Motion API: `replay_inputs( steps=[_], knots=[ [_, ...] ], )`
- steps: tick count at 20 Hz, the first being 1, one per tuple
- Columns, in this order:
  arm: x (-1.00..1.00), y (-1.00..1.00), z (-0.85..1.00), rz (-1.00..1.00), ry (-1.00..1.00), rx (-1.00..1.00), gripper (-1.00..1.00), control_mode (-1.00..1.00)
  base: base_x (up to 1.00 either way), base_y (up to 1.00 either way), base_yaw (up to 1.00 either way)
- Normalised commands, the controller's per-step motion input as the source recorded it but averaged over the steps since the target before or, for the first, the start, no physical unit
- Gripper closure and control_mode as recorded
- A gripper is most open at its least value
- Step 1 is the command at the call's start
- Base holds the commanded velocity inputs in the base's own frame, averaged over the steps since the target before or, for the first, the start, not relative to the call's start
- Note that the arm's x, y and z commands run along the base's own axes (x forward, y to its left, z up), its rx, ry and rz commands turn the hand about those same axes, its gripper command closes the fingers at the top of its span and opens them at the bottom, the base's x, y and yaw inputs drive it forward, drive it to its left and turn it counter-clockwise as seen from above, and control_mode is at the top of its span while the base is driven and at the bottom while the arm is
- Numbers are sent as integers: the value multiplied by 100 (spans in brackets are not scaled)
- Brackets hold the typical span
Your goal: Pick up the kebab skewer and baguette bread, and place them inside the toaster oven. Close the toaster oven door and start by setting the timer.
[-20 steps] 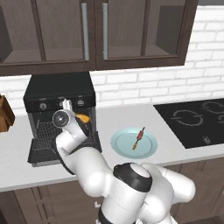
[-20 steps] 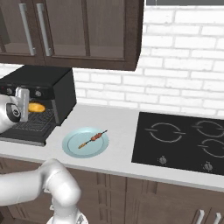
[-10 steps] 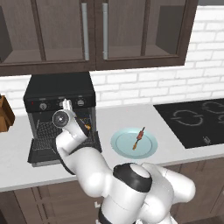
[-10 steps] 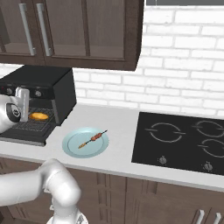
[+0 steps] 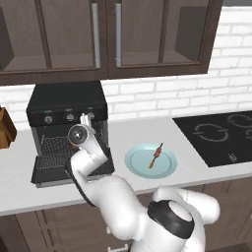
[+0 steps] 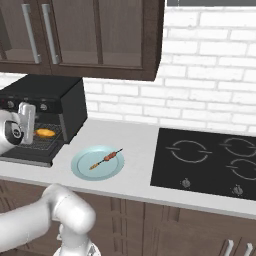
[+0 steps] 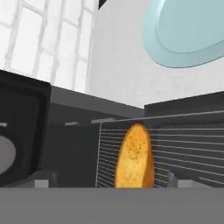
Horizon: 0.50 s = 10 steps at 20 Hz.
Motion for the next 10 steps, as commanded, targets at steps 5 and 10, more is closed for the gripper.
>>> replay_inputs(
  steps=[5, 10],
  knots=[
    [-93, -83, 23, -4, 16, 2, -100, -100, 0, 0, 0],
    [-52, -100, 51, 0, 27, 3, -100, -100, 0, 0, 0]
  ],
)
